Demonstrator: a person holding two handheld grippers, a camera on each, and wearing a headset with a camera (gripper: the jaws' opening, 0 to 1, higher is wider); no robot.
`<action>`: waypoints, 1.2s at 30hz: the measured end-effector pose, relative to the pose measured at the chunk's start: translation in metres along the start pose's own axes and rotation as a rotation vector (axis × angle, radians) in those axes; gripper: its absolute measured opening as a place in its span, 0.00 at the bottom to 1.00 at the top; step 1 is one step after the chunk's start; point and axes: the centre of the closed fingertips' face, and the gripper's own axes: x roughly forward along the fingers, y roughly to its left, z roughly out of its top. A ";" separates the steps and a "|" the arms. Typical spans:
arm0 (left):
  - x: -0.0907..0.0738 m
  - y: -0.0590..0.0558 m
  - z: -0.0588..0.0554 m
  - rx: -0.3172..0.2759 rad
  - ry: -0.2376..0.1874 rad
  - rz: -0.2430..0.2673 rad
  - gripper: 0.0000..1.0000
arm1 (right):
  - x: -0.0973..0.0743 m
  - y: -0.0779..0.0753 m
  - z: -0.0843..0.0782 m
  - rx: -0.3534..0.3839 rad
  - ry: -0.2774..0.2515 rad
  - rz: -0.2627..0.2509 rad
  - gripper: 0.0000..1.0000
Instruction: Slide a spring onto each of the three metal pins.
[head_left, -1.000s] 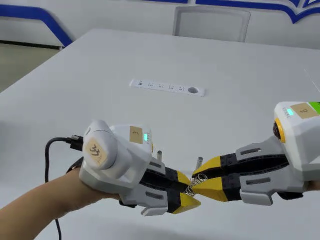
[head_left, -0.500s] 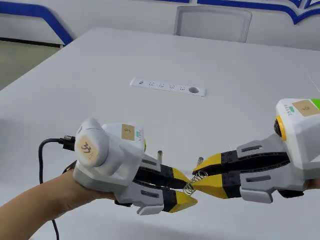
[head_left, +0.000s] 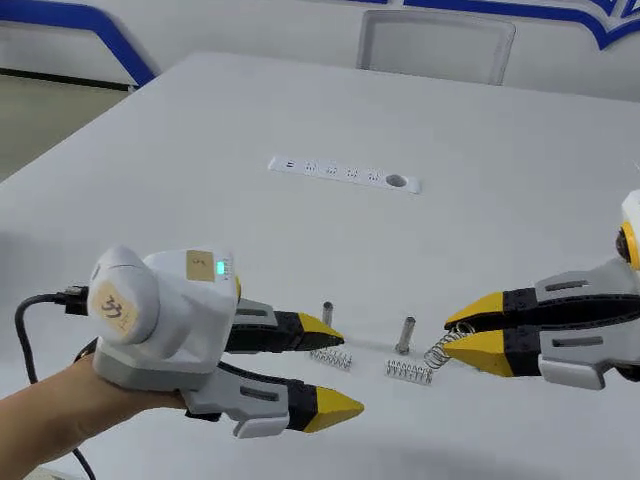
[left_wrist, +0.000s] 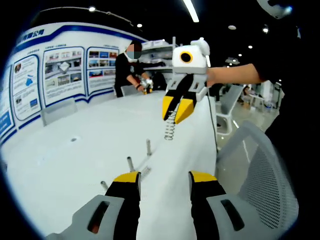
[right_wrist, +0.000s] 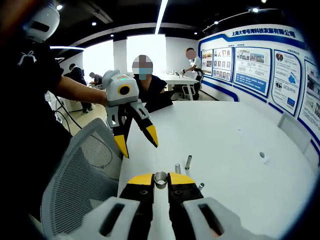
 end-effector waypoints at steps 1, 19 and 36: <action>-0.002 0.004 -0.001 -0.007 0.001 0.015 0.42 | -0.004 -0.006 -0.005 0.007 0.011 -0.018 0.11; -0.022 0.038 -0.020 -0.089 0.015 0.106 0.80 | -0.037 -0.088 -0.052 0.143 0.084 -0.330 0.11; -0.013 0.044 -0.038 -0.147 0.047 0.128 1.00 | -0.011 -0.109 -0.092 0.233 0.170 -0.350 0.11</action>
